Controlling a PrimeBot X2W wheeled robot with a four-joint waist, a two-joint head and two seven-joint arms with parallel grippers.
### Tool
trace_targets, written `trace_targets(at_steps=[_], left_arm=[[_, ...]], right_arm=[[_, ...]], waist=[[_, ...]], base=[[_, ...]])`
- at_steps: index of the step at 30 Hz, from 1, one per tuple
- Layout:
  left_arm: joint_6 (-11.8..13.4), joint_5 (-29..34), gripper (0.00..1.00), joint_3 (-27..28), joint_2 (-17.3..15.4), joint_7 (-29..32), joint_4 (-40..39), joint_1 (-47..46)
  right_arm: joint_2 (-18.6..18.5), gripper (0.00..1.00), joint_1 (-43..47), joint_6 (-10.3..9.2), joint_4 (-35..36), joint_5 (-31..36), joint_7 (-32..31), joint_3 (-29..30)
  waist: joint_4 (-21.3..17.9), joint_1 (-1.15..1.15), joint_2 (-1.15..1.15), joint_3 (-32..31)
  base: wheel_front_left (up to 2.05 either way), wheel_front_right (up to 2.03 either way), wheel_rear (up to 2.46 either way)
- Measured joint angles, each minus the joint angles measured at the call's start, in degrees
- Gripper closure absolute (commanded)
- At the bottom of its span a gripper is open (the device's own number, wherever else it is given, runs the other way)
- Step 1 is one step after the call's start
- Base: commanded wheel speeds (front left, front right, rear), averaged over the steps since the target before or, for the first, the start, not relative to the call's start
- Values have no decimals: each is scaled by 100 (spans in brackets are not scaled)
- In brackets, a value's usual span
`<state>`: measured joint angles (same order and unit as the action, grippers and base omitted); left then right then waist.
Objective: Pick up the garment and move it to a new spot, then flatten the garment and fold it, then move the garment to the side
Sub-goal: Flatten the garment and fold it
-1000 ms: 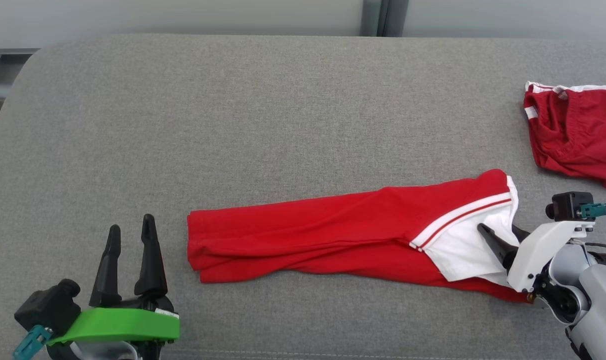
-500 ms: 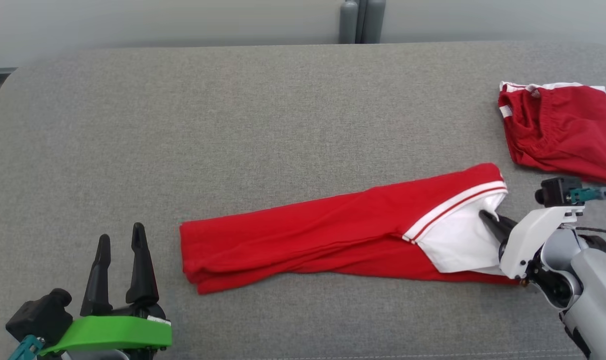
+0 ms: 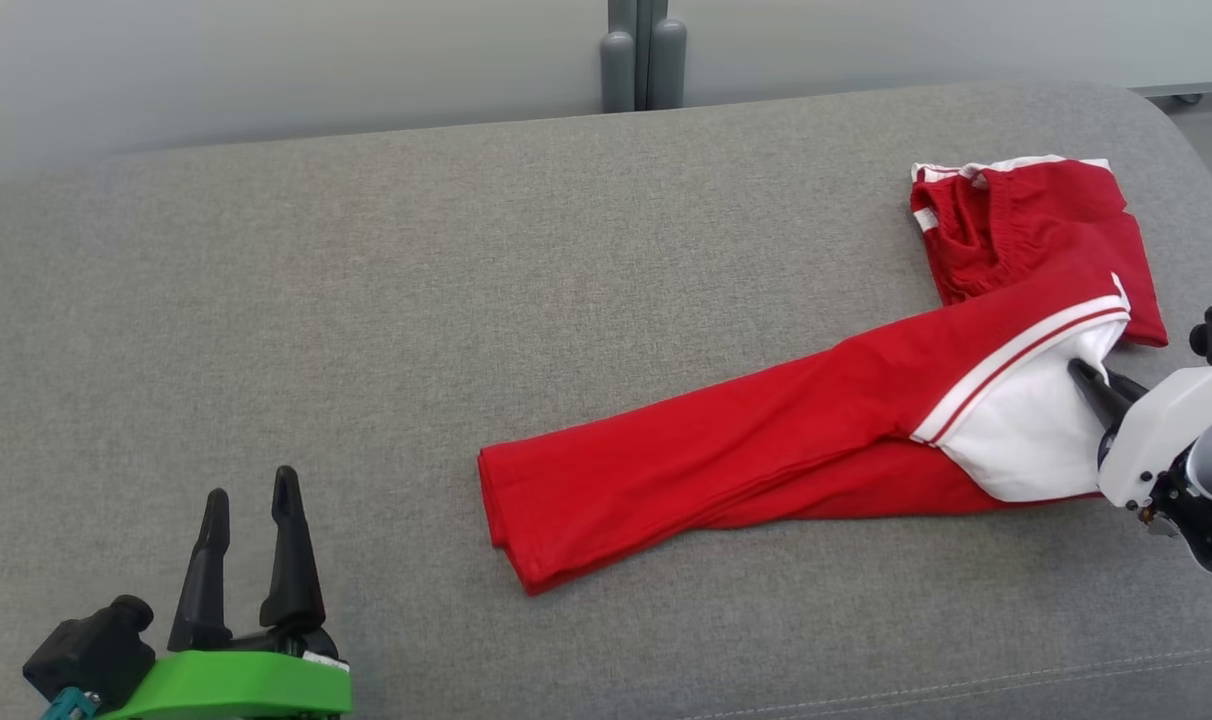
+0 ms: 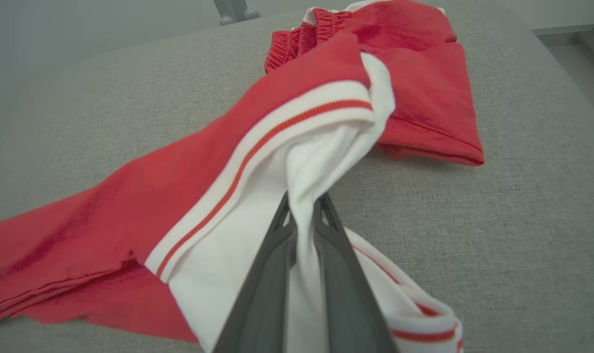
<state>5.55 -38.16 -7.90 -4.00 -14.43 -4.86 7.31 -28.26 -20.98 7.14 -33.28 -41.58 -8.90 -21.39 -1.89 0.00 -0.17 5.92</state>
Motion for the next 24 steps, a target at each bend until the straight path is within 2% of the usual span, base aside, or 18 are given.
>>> trace_targets(at_steps=[12,18,24], left_arm=[[0,10,0,-156,10,2,-13,-1],[0,9,0,-248,26,3,11,-2],[0,9,0,-315,66,3,36,-4]], right_arm=[[472,100,-88,0,1172,-525,-23,-862],[500,100,-88,-1,1797,-810,-190,-1354],[708,100,-87,-1,2259,-1095,-446,-1930]], waist=[[-56,0,0,-28],[74,0,0,-59],[301,0,0,-92]], base=[[0,0,0],[0,0,0],[0,0,0]])
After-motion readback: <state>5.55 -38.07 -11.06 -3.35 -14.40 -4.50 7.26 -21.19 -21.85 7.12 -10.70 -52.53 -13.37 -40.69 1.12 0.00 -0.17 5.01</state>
